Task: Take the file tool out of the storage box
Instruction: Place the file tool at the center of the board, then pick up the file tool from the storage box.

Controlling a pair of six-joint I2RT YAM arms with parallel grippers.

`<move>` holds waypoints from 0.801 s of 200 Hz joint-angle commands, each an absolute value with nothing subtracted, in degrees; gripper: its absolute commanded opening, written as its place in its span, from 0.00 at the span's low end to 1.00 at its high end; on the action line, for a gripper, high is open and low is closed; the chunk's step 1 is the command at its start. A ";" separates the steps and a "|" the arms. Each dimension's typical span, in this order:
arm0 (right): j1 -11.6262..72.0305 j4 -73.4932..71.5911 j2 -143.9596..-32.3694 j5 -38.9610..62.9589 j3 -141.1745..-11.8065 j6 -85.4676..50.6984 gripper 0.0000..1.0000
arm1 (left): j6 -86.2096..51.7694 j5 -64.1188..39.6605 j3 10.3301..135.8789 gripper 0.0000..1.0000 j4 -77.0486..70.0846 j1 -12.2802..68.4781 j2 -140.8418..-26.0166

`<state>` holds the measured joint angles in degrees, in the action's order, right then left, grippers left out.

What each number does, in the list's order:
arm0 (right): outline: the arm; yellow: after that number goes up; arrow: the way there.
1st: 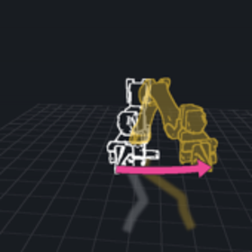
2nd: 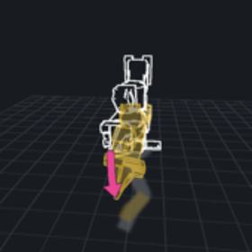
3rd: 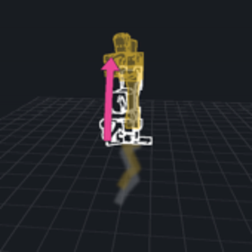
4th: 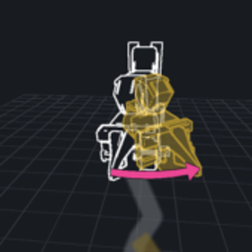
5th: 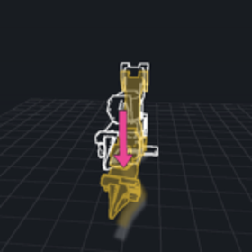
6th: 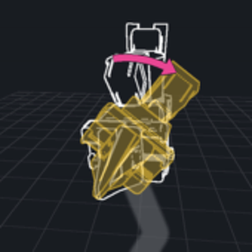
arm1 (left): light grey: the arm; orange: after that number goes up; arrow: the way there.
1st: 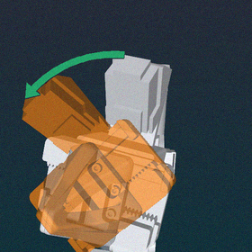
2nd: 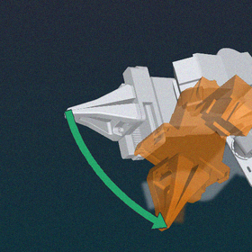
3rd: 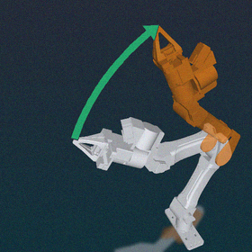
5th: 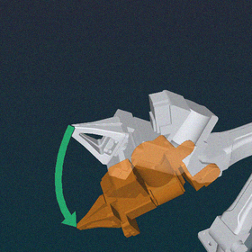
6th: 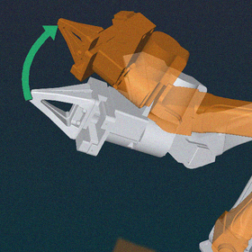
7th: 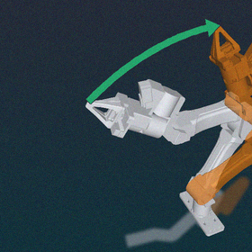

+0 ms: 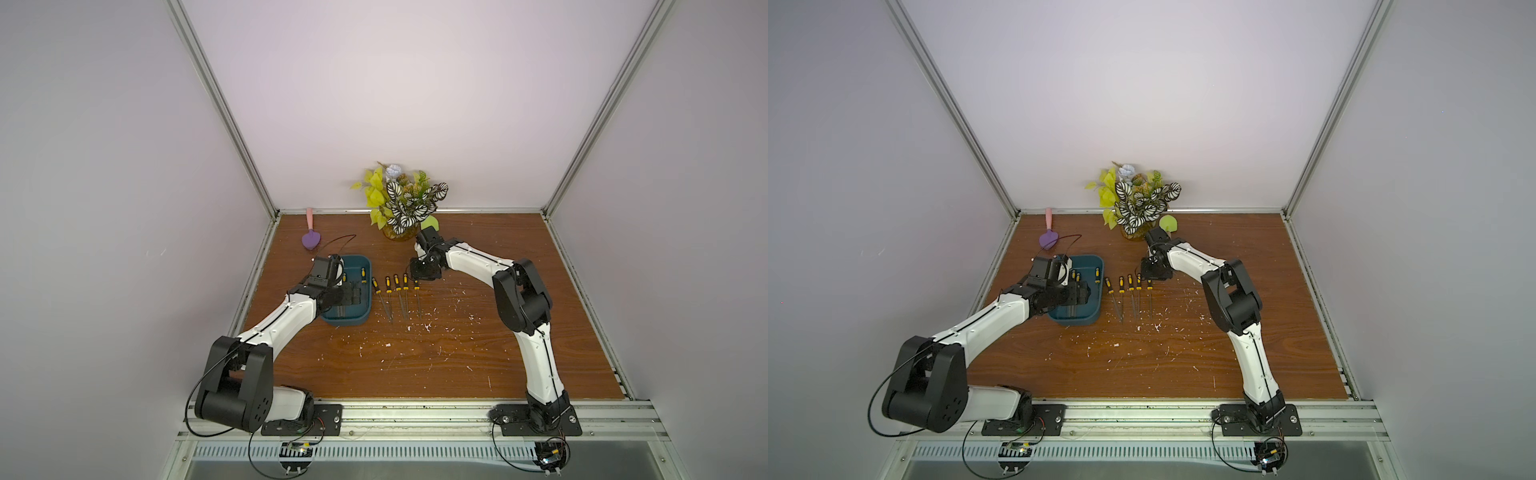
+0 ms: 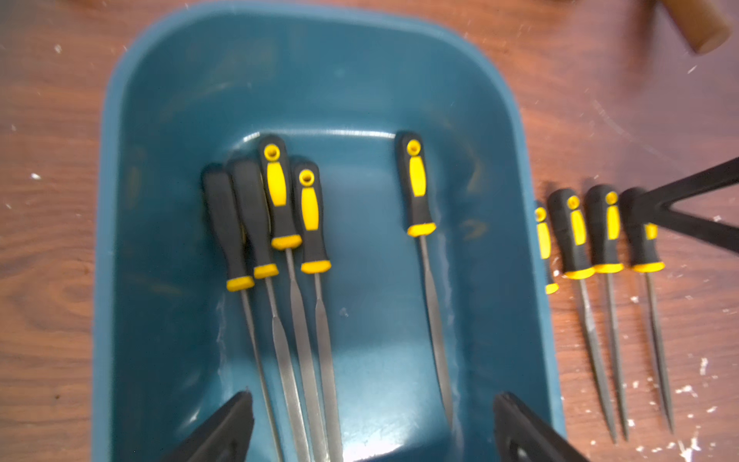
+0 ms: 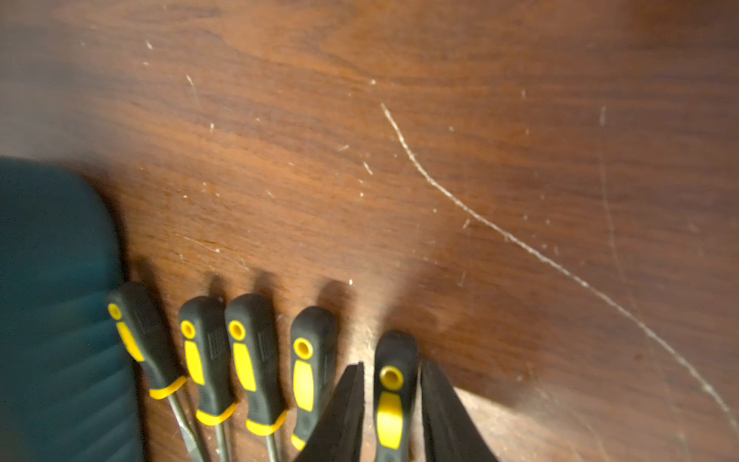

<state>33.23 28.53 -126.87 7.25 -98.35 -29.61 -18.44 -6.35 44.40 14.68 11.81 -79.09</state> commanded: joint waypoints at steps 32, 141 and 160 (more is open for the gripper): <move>32.40 26.79 -120.59 8.01 -94.93 -29.27 0.34 | -19.42 -6.37 47.98 0.89 16.98 12.61 -80.33; 26.21 18.72 -103.73 8.95 -74.31 -28.48 0.34 | -20.78 -4.93 56.17 0.64 16.79 14.53 -94.51; 25.67 18.55 -102.66 9.05 -73.00 -28.30 0.34 | -20.82 -4.35 57.62 0.64 16.61 14.90 -97.17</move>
